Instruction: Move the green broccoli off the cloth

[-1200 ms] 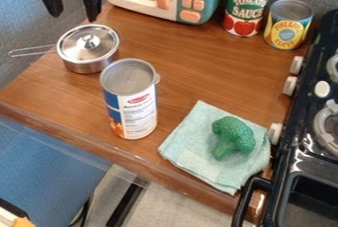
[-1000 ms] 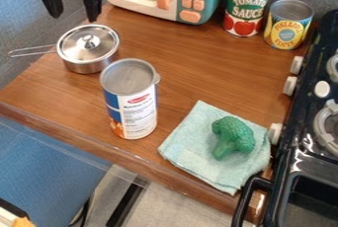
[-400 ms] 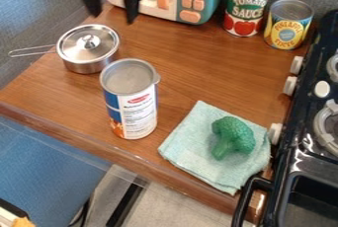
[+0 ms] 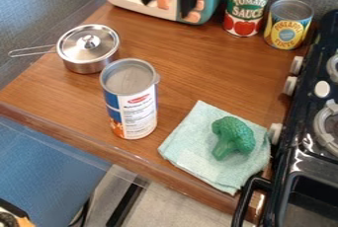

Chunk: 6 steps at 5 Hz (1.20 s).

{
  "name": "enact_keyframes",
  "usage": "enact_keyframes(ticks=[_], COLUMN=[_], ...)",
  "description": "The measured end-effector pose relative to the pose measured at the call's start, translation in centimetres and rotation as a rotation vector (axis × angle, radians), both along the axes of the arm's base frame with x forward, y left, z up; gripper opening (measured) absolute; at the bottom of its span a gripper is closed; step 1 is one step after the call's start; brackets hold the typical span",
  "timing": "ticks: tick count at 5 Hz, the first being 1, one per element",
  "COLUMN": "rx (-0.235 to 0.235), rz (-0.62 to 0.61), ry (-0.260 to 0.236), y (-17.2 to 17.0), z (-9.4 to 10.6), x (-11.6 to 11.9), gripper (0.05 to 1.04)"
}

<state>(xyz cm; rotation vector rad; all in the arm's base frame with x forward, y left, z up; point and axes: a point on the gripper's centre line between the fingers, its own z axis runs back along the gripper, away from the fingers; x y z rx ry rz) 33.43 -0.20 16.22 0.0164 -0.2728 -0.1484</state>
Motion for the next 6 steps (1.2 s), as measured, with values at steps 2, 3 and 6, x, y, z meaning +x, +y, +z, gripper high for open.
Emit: enact_keyframes(ticks=[2,3,6], rx=[0.085,0.081,0.106], rz=[-0.125,-0.153,-0.207], ry=[0.033,0.071,0.156], y=[-5.0,-6.5,-11.1], z=[-2.9,-5.1,-9.2], x=[-3.2,-4.1,-8.1], gripper=[1.001,1.001,1.001])
